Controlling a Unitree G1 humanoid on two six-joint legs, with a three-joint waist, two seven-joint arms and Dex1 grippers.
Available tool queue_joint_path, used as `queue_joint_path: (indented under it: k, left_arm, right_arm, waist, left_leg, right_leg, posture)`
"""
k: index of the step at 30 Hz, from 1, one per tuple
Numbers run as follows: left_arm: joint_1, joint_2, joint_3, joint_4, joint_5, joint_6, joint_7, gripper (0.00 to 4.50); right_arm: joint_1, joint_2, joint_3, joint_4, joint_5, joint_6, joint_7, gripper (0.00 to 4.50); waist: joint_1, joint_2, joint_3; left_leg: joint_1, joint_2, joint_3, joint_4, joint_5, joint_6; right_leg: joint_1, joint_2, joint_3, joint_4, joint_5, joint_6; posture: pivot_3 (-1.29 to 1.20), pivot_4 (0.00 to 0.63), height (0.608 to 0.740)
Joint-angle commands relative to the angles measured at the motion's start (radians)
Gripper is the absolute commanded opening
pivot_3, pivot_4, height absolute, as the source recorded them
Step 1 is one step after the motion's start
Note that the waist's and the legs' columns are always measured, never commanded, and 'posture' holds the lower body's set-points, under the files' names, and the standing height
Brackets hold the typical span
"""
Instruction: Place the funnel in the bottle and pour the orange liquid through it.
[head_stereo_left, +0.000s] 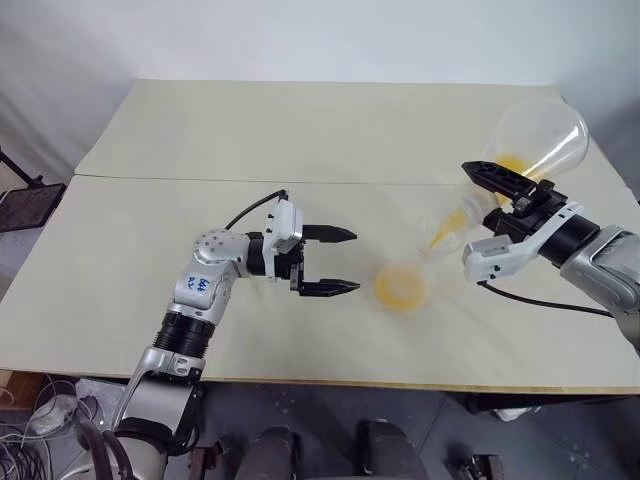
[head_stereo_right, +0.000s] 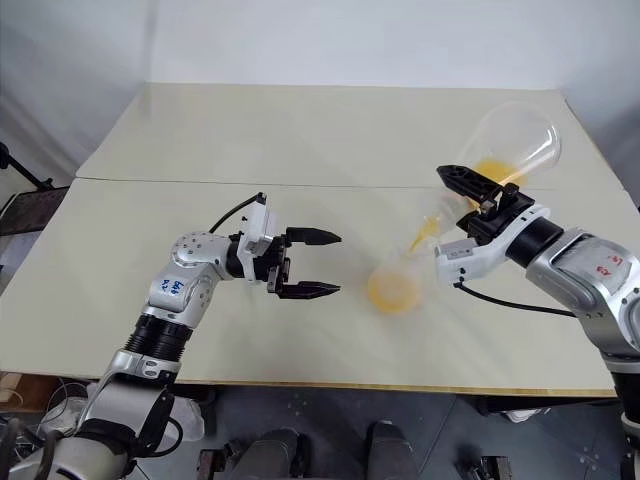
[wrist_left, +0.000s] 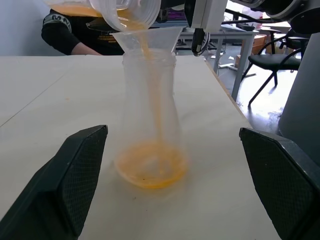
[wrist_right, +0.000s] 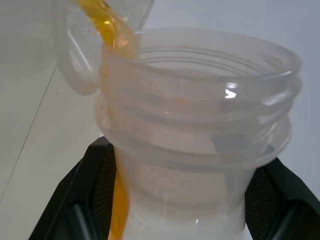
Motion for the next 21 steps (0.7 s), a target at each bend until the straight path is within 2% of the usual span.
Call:
queue_joint_path:
  k: [1, 21]
  left_arm:
    - [-0.019, 0.000, 0.016, -0.010, -0.007, -0.012, 0.002, 4.50]
    - [-0.021, -0.002, 0.016, -0.008, -0.007, -0.012, 0.003, 4.50]
  right_arm:
    - [-0.028, -0.027, -0.041, -0.021, -0.002, -0.006, -0.029, 2.82]
    - [-0.045, -0.042, -0.034, -0.007, -0.019, -0.050, -0.059, 2.82]
  waist:
    - [0.000, 0.000, 0.000]
    - [0.000, 0.000, 0.000]
  left_leg:
    - [0.000, 0.000, 0.000, 0.000, 0.000, 0.000]
    - [0.000, 0.000, 0.000, 0.000, 0.000, 0.000]
  right_leg:
    - [0.000, 0.000, 0.000, 0.000, 0.000, 0.000]
    - [0.000, 0.000, 0.000, 0.000, 0.000, 0.000]
  posture:
    - [0.00, 0.150, 0.740]
    - [0.00, 0.150, 0.740]
